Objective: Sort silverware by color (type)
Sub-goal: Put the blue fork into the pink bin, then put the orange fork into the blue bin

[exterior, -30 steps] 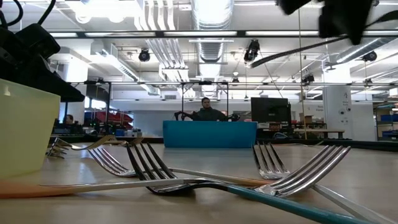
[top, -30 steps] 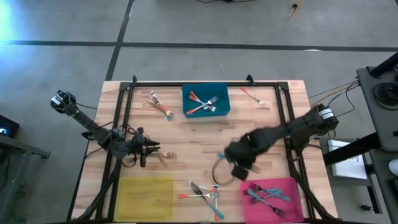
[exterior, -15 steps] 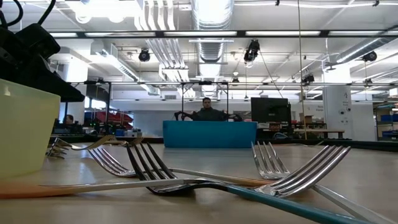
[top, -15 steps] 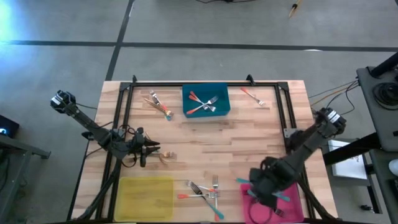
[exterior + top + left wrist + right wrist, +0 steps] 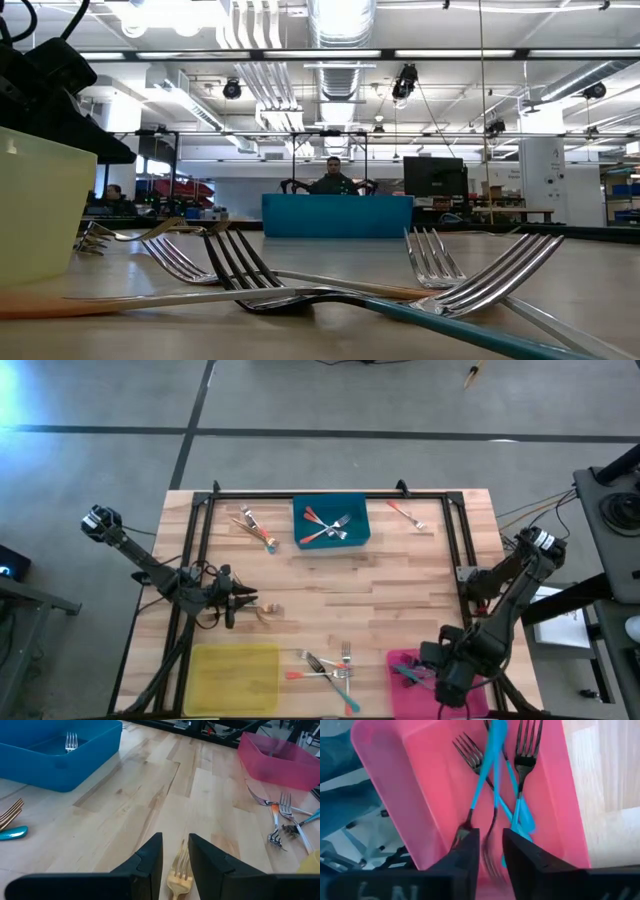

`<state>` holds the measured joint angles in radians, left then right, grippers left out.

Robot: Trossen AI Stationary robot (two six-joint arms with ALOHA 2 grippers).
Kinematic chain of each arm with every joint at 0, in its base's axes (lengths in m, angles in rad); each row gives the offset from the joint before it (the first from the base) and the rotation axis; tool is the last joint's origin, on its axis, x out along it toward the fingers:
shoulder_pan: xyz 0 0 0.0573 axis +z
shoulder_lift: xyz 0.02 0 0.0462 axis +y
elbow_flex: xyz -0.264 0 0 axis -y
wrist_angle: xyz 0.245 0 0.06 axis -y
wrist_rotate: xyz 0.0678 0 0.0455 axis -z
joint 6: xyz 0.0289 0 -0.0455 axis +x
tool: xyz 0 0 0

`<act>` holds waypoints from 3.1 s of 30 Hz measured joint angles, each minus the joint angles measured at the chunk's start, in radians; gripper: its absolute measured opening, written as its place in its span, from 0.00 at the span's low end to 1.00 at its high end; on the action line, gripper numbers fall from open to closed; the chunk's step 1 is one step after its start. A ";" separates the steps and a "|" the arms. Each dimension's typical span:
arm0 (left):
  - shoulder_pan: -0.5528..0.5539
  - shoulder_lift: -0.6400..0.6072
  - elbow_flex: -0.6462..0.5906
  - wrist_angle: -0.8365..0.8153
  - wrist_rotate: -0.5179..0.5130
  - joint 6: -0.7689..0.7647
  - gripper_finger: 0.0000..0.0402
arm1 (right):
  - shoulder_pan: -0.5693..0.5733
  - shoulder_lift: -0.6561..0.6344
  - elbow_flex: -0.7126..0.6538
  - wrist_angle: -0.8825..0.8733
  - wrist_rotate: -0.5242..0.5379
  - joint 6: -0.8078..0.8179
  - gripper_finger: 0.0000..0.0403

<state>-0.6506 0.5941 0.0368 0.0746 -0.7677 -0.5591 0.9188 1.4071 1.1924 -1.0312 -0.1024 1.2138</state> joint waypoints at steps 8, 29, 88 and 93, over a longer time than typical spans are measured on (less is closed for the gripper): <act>0.000 0.000 0.000 0.000 0.000 0.000 0.19 | -0.040 -0.047 0.000 -0.021 0.036 0.001 0.29; 0.000 0.000 0.000 0.000 0.000 0.000 0.19 | -0.949 -0.365 -0.147 -0.193 0.234 -0.472 0.26; 0.000 0.000 0.000 0.000 0.000 0.000 0.19 | -1.932 0.560 0.229 -0.006 0.074 -1.240 0.34; 0.000 0.000 0.000 0.000 0.000 0.000 0.19 | -1.956 0.586 0.261 -0.027 0.061 -1.268 0.32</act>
<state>-0.6506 0.5938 0.0368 0.0750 -0.7673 -0.5590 -1.0369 1.9933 1.4531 -1.0586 -0.0418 -0.0545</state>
